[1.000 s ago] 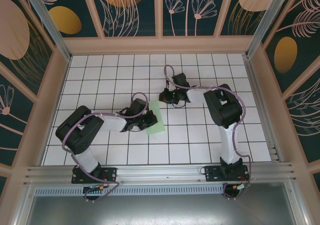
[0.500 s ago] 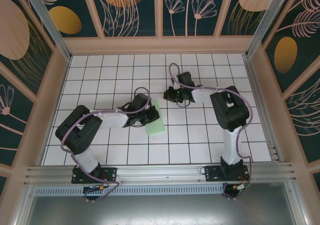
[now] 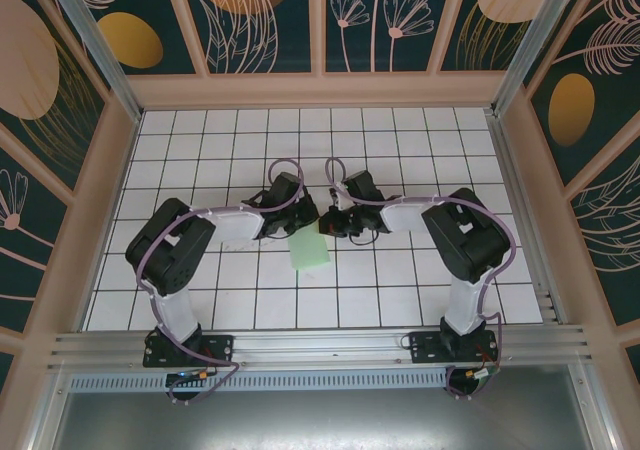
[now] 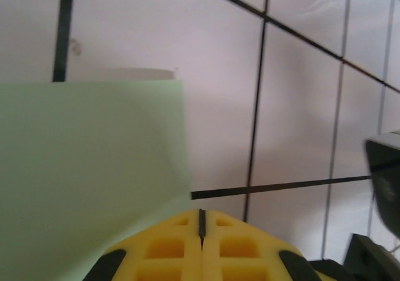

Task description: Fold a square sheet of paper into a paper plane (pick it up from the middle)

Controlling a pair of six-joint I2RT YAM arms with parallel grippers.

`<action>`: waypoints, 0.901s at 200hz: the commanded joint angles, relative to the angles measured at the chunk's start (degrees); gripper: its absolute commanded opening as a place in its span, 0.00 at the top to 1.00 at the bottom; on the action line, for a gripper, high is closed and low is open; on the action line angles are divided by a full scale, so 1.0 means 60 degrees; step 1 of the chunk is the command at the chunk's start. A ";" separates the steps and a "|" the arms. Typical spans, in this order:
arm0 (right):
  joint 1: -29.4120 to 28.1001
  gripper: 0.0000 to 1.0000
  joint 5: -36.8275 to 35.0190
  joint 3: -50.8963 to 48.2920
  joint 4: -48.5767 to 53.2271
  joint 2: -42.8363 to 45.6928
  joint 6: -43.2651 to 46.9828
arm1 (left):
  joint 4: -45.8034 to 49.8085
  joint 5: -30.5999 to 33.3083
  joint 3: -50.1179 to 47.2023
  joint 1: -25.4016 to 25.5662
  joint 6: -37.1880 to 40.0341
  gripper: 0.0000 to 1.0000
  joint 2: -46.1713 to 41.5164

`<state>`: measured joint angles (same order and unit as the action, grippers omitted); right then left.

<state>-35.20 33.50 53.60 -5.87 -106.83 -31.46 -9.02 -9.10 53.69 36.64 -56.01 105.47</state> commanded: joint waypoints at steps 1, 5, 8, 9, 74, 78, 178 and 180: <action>-0.0077 1.00 0.0070 0.0093 -0.0354 -0.0195 -0.0125 | 0.0111 0.0333 -0.0011 -0.0115 -0.0038 1.00 0.0194; -0.0084 1.00 0.0038 0.0123 -0.0310 -0.0230 -0.0107 | 0.0118 0.0336 -0.0021 -0.0114 -0.0039 1.00 0.0217; -0.0094 1.00 0.0014 0.0130 -0.0287 -0.0272 -0.0096 | 0.0112 0.0344 -0.0034 -0.0114 -0.0046 1.00 0.0236; -0.0094 1.00 -0.0001 0.0132 -0.0262 -0.0272 -0.0092 | 0.0112 0.0352 -0.0038 -0.0115 -0.0043 1.00 0.0242; -0.0219 1.00 -0.0302 0.0098 0.0294 -0.0388 0.0083 | 0.0276 0.0555 -0.0362 -0.0127 -0.0216 1.00 0.0471; -0.0234 1.00 -0.0309 0.0054 0.0338 -0.0351 0.0100 | 0.0299 0.0572 -0.0370 -0.0122 -0.0218 1.00 0.0479; -0.0785 1.00 -0.0295 -0.2177 0.0584 0.1274 -0.0433 | 0.0247 0.0507 -0.0542 -0.0133 -0.0349 1.00 0.0776; -0.0806 1.00 -0.0313 -0.2209 0.0583 0.1308 -0.0456 | 0.0244 0.0496 -0.0541 -0.0135 -0.0348 1.00 0.0776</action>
<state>-38.26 31.86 44.01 -5.65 -100.97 -32.14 -10.50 -7.01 51.88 36.27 -57.49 106.96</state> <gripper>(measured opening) 0.058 0.064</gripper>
